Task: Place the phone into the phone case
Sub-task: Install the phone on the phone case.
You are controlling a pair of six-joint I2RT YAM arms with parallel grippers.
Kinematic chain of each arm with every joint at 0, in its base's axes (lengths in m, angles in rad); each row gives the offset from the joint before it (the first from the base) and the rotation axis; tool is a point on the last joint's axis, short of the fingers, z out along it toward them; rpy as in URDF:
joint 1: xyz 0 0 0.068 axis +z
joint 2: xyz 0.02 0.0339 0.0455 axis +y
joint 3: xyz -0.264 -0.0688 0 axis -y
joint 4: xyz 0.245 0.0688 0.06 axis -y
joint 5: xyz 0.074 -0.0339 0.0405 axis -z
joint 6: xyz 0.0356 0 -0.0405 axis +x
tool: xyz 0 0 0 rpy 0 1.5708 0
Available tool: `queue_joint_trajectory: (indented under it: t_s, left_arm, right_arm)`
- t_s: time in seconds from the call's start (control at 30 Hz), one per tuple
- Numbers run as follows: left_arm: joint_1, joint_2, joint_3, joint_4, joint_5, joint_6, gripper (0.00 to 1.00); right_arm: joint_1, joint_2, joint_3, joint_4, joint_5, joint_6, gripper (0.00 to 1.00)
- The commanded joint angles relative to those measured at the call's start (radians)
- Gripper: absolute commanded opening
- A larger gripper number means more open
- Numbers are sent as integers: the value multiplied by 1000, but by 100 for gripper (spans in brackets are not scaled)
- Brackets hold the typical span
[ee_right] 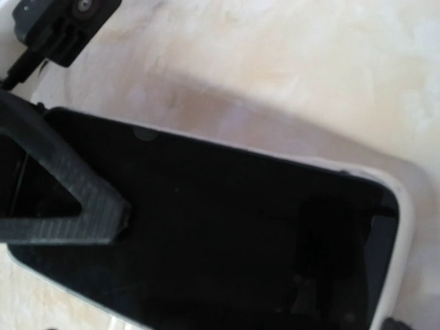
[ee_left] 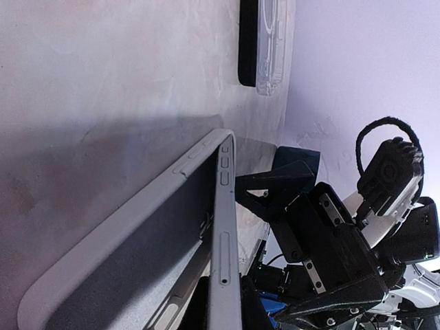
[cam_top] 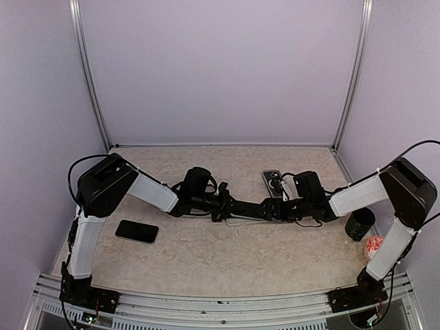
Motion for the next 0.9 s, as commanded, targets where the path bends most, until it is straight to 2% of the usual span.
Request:
queue_joint_trajectory:
  t_s: [0.0,0.37,0.7,0.87]
  left_arm:
    - [-1,-13,-23,19,-59,-40,0]
    - [4,-1,-132,134,-36,-96,0]
    - [-4,22,-136,177,-32,-94,0]
    - [0,22,-161,232,-22,-83,0]
  right_arm:
    - [69,32,-2,23,-102,24,100]
    - [75,37,5,25,-112,22,99]
    - [101,61,1,69,-135,43,99]
    - [100,40,9,33,-118,21,100]
